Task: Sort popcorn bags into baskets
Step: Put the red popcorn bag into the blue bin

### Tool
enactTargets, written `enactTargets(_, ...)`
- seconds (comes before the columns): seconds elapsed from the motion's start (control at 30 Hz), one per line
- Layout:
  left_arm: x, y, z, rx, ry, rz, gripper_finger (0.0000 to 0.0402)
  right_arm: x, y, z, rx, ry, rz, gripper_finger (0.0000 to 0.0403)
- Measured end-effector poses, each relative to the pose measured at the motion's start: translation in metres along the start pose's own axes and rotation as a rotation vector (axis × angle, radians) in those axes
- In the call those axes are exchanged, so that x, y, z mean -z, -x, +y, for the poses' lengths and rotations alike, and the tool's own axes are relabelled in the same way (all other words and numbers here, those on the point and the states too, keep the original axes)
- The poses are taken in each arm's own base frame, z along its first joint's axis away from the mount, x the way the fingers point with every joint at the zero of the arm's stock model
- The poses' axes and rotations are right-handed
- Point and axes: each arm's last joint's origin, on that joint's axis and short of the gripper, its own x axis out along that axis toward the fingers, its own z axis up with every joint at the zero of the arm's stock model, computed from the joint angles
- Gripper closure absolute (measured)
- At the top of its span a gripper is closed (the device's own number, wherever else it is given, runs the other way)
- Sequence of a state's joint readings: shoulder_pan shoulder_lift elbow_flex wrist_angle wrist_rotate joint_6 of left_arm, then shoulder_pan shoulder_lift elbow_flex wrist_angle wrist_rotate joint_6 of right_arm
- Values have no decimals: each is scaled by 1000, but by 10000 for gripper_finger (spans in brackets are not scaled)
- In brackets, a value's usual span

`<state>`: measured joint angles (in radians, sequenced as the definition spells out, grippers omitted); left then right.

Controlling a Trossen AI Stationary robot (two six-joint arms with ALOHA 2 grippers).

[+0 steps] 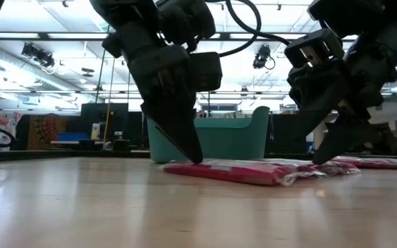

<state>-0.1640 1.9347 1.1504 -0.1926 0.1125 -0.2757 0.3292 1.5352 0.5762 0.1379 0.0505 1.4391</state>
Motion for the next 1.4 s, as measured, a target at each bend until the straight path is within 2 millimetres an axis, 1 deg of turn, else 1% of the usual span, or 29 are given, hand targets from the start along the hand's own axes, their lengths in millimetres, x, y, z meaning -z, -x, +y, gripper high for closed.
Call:
enactTargets(0.3, 0, -1, 2, -87, -60, -19, 340, 0, 0, 0, 3, 28, -6, 204)
enactTargets(0.53, -6, -1, 3, -84, -39, -78, 340, -3, 0, -3, 29, 68, -9, 204)
enactTargets(0.63, -8, -1, 3, -85, -8, -96, 340, -4, 0, -3, 24, 64, 28, 204)
enactTargets(0.7, -6, 2, 3, -82, 12, -72, 340, -3, 0, -3, 19, 58, 60, 204)
enactTargets(0.83, -6, 15, 1, -89, 23, -47, 340, 4, 0, -2, 14, 41, 102, 204)
enactTargets(0.97, -4, 20, 5, -215, 14, -39, 340, 6, 2, 5, 49, 62, 115, 204)
enactTargets(1.07, -4, 21, 12, -262, 93, -43, 340, 4, 6, 16, 109, 137, 120, 204)
enactTargets(1.2, -4, 21, 25, -199, 232, -9, 332, 0, 11, 32, 152, 231, 57, 204)
enactTargets(1.33, -5, 25, 37, -164, 336, 15, 310, -3, 13, 39, 151, 322, 5, 204)
enactTargets(1.4, -6, 28, 40, -137, 378, 17, 295, -4, 13, 39, 160, 365, -15, 204)
